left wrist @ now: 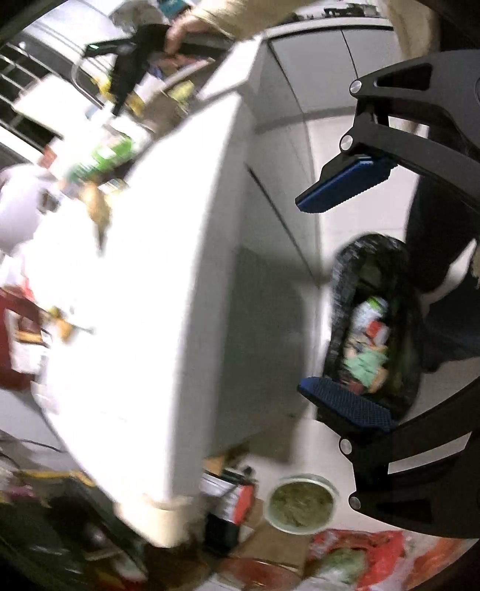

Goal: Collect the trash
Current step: 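Grasp the white tissue with the right tool while the left tool grasps the crumpled paper towel, then carry both white tissues down and release them into the black trash bag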

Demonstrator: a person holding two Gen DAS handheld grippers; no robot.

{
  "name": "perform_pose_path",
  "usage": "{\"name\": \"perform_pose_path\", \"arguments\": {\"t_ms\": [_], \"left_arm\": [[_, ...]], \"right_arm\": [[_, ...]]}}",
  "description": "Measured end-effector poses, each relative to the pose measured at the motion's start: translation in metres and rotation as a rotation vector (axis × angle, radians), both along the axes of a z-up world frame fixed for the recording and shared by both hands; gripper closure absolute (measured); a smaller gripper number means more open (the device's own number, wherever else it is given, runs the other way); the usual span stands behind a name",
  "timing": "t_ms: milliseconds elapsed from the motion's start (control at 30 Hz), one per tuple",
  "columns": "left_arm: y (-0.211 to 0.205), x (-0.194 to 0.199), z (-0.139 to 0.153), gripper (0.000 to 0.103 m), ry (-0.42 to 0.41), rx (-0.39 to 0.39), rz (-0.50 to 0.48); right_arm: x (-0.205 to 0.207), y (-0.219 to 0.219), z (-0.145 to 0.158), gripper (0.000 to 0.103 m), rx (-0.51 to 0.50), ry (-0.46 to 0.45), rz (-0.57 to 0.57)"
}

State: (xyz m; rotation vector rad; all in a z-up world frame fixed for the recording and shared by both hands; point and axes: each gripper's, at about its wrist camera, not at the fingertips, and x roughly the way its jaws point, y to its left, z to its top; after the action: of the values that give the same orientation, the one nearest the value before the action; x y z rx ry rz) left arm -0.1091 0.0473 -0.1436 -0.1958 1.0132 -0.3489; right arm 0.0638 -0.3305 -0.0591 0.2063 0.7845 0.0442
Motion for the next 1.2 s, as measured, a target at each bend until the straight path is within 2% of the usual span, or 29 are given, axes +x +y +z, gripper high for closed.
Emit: {"name": "perform_pose_path", "arguments": {"t_ms": [133,200,333,400,467,567,600,633,667,700,733,833,1000,1100,1200], "left_arm": [[-0.004,0.031,0.037,0.015,-0.112,-0.069,0.000],[-0.013,0.055,0.051,0.015,-0.164,-0.074,0.000],[-0.046,0.116,0.065,0.015,-0.240,0.006,-0.014],[-0.059,0.140,0.065,0.015,-0.241,0.027,-0.036],[-0.074,0.166,0.059,0.015,-0.237,0.085,-0.033],[-0.082,0.189,0.049,0.015,-0.216,0.122,-0.022],[-0.081,0.191,0.047,0.020,-0.217,0.113,-0.024],[-0.079,0.192,0.045,0.047,-0.217,0.094,-0.026],[-0.076,0.194,0.042,0.065,-0.198,0.060,-0.037],[-0.073,0.195,0.041,0.098,-0.173,0.035,-0.043],[-0.069,0.194,0.042,0.102,-0.163,0.007,-0.044],[-0.054,0.186,0.055,0.102,-0.199,-0.038,-0.018],[-0.029,0.175,0.093,0.102,-0.275,-0.129,-0.010],[-0.008,0.153,0.128,0.102,-0.366,-0.207,-0.007],[0.006,0.122,0.157,0.102,-0.446,-0.229,-0.053]], "right_arm": [[-0.022,-0.005,0.031,0.097,0.079,-0.090,0.007],[-0.031,-0.010,0.048,0.097,0.132,-0.137,-0.001],[-0.046,-0.017,0.081,0.097,0.235,-0.224,0.011],[-0.051,-0.019,0.094,0.097,0.260,-0.249,0.012],[-0.061,-0.019,0.106,0.097,0.294,-0.275,0.025],[-0.072,-0.018,0.112,0.094,0.311,-0.282,0.040],[-0.075,-0.017,0.112,0.094,0.303,-0.278,0.040],[-0.079,-0.016,0.110,0.094,0.295,-0.272,0.044],[-0.082,-0.015,0.108,0.094,0.294,-0.264,0.046],[-0.084,-0.015,0.105,0.094,0.291,-0.257,0.045],[-0.087,-0.013,0.102,0.094,0.288,-0.248,0.045],[-0.092,-0.009,0.094,0.094,0.304,-0.231,0.050],[-0.090,0.008,0.087,0.094,0.328,-0.212,0.081],[-0.089,0.023,0.092,0.094,0.328,-0.216,0.117],[-0.091,0.044,0.099,0.094,0.319,-0.224,0.178]]}}
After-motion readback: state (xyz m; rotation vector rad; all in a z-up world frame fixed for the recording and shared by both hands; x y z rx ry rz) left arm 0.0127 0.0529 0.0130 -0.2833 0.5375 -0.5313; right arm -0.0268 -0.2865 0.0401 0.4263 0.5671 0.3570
